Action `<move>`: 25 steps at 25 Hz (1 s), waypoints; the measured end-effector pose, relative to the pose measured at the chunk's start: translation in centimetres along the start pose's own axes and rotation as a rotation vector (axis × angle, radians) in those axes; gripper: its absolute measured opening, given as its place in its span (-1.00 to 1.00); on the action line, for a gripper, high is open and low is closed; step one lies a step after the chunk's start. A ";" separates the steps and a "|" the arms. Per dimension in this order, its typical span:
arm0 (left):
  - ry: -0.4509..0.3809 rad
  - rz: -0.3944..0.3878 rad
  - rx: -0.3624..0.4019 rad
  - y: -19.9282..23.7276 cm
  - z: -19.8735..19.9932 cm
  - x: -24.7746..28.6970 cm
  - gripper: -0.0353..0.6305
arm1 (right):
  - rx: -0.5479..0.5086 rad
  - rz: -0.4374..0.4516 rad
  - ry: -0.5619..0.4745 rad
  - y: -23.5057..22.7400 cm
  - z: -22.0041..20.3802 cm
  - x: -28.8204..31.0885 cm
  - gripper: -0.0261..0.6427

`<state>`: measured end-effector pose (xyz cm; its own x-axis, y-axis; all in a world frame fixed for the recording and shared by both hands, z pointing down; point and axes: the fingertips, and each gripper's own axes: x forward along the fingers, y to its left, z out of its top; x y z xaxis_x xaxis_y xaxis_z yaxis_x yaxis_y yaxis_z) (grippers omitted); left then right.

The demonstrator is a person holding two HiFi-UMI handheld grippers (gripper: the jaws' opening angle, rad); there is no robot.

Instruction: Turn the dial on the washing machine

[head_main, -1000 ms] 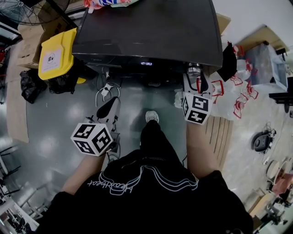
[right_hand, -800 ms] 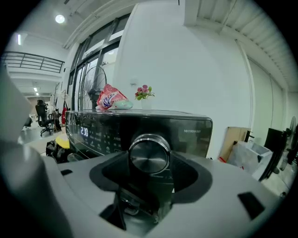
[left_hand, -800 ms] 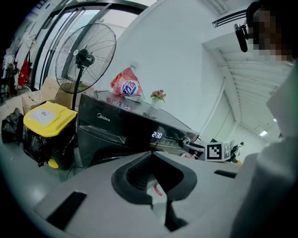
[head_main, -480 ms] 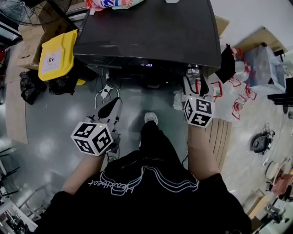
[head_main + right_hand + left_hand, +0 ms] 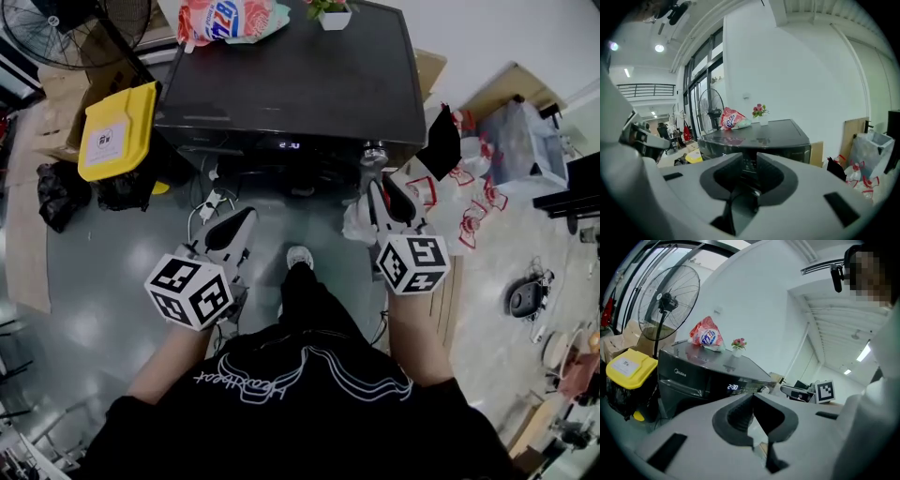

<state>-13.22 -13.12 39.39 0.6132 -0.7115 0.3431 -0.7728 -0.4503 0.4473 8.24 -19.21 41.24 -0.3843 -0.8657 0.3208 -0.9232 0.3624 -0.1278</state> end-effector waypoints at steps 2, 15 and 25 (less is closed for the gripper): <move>-0.011 -0.021 0.027 -1.2 0.7 -0.9 -0.88 | -0.012 0.048 0.006 1.7 0.5 -1.4 -0.65; -0.119 -0.185 0.161 -11.0 6.0 -7.4 -0.88 | 0.071 0.381 -0.131 10.2 8.3 -12.3 -0.91; -0.139 -0.192 0.190 -14.2 7.3 -8.3 -0.88 | 0.015 0.534 -0.190 12.7 12.1 -14.7 -0.91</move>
<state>-8.49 -4.79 24.16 0.7328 -0.6647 0.1453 -0.6698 -0.6671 0.3263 2.12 -6.07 23.50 -0.7910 -0.6109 0.0340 -0.5999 0.7634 -0.2397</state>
